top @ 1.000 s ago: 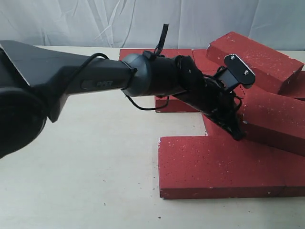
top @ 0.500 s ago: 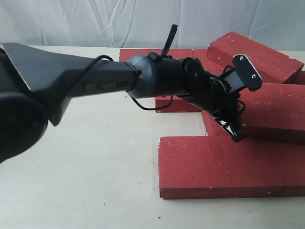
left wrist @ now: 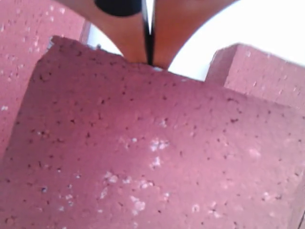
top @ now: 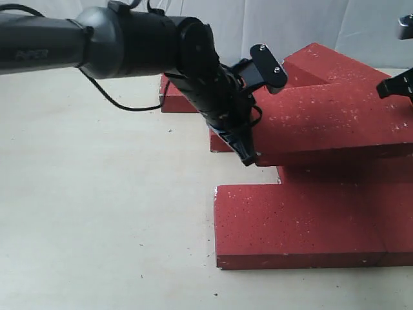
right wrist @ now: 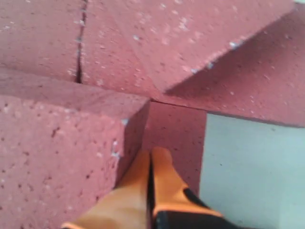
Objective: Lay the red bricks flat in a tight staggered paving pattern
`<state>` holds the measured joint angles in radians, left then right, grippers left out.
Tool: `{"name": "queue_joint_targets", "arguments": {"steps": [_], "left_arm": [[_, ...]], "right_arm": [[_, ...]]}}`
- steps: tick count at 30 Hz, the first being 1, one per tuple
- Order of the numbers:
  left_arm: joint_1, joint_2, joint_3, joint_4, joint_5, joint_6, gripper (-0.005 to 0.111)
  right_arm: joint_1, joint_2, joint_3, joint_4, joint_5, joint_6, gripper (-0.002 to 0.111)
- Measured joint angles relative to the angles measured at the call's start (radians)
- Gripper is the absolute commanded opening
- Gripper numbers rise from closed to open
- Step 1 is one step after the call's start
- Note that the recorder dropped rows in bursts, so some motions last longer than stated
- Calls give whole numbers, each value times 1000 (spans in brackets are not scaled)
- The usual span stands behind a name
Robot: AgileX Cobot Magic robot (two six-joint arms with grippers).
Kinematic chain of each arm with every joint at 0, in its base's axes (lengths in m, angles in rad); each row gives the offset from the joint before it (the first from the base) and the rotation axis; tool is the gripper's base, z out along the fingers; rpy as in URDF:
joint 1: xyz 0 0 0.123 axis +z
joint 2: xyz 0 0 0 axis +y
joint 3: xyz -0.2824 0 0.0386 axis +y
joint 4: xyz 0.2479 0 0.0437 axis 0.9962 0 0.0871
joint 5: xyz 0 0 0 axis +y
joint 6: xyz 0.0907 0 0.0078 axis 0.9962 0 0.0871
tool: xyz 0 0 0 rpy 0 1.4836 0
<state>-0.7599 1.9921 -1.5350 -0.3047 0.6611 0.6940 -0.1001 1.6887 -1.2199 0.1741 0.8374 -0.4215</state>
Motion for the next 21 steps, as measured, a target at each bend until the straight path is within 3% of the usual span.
{"name": "queue_joint_targets", "arguments": {"steps": [14, 21], "left_arm": [[169, -251, 256, 48, 31, -48, 0], [303, -370, 396, 50, 10, -54, 0]], "right_arm": [[289, 0, -98, -34, 41, 75, -1], [423, 14, -98, 7, -11, 88, -1]]}}
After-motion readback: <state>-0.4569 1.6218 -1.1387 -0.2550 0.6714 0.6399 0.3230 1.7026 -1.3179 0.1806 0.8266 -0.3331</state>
